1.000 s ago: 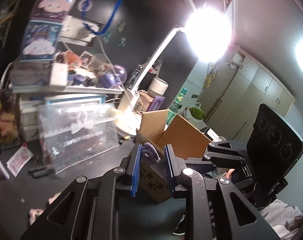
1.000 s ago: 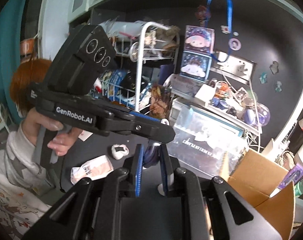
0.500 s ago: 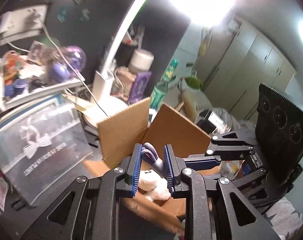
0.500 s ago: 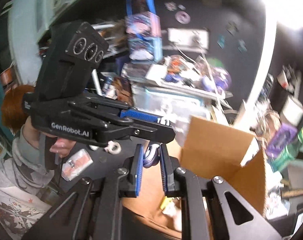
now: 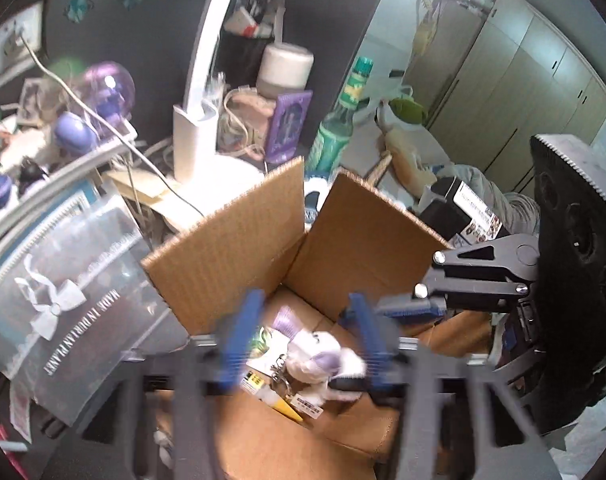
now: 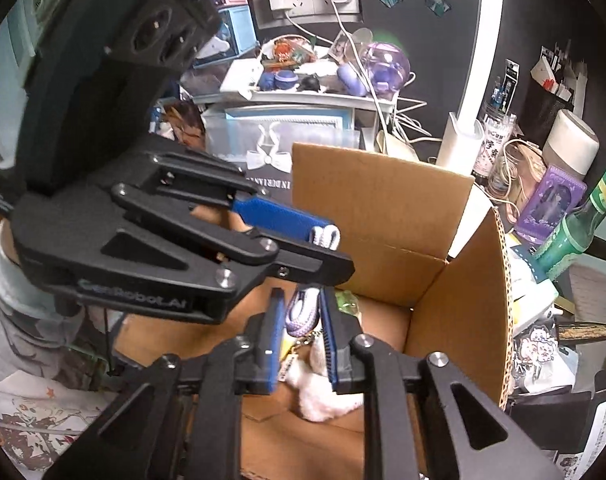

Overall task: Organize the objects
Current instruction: 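Drop the strap into the cardboard box by opening the left gripper, then lower the right gripper onto the white hair clip and close it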

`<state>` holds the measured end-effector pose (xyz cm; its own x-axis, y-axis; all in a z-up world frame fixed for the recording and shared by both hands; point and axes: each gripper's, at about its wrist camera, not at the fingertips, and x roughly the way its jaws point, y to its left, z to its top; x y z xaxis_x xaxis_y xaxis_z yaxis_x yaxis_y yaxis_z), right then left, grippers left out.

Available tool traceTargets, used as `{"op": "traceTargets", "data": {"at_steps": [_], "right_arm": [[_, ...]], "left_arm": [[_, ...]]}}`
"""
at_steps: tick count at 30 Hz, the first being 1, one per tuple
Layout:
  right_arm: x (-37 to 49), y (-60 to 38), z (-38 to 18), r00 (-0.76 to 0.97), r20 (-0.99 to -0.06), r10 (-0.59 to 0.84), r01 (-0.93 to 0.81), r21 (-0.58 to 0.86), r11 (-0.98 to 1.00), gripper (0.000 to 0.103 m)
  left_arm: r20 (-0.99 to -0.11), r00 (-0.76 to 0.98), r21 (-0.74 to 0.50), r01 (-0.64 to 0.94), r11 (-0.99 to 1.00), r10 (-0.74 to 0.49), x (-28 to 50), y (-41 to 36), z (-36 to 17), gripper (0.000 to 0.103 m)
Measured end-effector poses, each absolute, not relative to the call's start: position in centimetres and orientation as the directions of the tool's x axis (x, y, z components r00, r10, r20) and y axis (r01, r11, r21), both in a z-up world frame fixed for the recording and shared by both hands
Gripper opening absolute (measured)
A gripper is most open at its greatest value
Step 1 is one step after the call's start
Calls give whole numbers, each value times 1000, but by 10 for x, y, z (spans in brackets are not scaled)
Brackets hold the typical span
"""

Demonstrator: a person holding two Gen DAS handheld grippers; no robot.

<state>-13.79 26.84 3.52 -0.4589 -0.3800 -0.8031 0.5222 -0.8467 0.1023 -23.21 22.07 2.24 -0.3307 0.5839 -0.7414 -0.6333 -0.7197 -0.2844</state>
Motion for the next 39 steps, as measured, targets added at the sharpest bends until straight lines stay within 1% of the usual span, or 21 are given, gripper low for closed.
{"op": "traceTargets", "data": {"at_steps": [1, 2, 4, 8, 11, 14, 18, 22, 25, 29, 33, 39], "right_arm": [[-138, 267, 36, -468, -799, -376, 523, 93, -848, 37], [-136, 267, 38, -480, -793, -375, 525, 83, -847, 42], [-132, 264, 42, -499, -781, -375, 530, 68, -845, 42], [-114, 252, 59, -564, -712, -418, 566, 35, -824, 42], [-91, 233, 73, -590, -649, -480, 618, 19, -786, 42], [-67, 209, 83, -585, -601, -545, 679, 4, -734, 42], [-38, 172, 83, -548, -566, -615, 749, -5, -663, 42], [-25, 135, 62, -486, -588, -647, 783, 37, -621, 42], [-20, 112, 41, -467, -604, -646, 781, 62, -622, 42], [-27, 93, 5, -448, -636, -628, 740, 131, -660, 42], [-45, 87, -34, -472, -684, -557, 646, 162, -746, 42], [-88, 94, -87, -538, -761, -363, 450, 105, -887, 42]], "left_arm": [[-729, -342, -286, -635, -718, 593, -232, 217, 26, 73], [-712, -351, -293, -639, -712, 608, -229, 212, 31, 75], [-688, -367, -299, -644, -705, 626, -222, 201, 42, 77], [-625, -444, -274, -644, -714, 641, -203, 170, 66, 89], [-576, -503, -260, -634, -728, 644, -184, 140, 81, 94], [-528, -575, -241, -604, -760, 625, -162, 106, 90, 96], [-473, -658, -241, -543, -805, 586, -133, 63, 84, 98], [-442, -717, -260, -473, -842, 540, -111, 27, 62, 99], [-440, -743, -278, -422, -863, 505, -99, 5, 41, 99], [-447, -758, -318, -362, -876, 475, -89, -22, 8, 99], [-464, -762, -348, -313, -884, 452, -85, -41, -19, 99], [-472, -743, -398, -301, -867, 475, -83, -53, -38, 99]]}}
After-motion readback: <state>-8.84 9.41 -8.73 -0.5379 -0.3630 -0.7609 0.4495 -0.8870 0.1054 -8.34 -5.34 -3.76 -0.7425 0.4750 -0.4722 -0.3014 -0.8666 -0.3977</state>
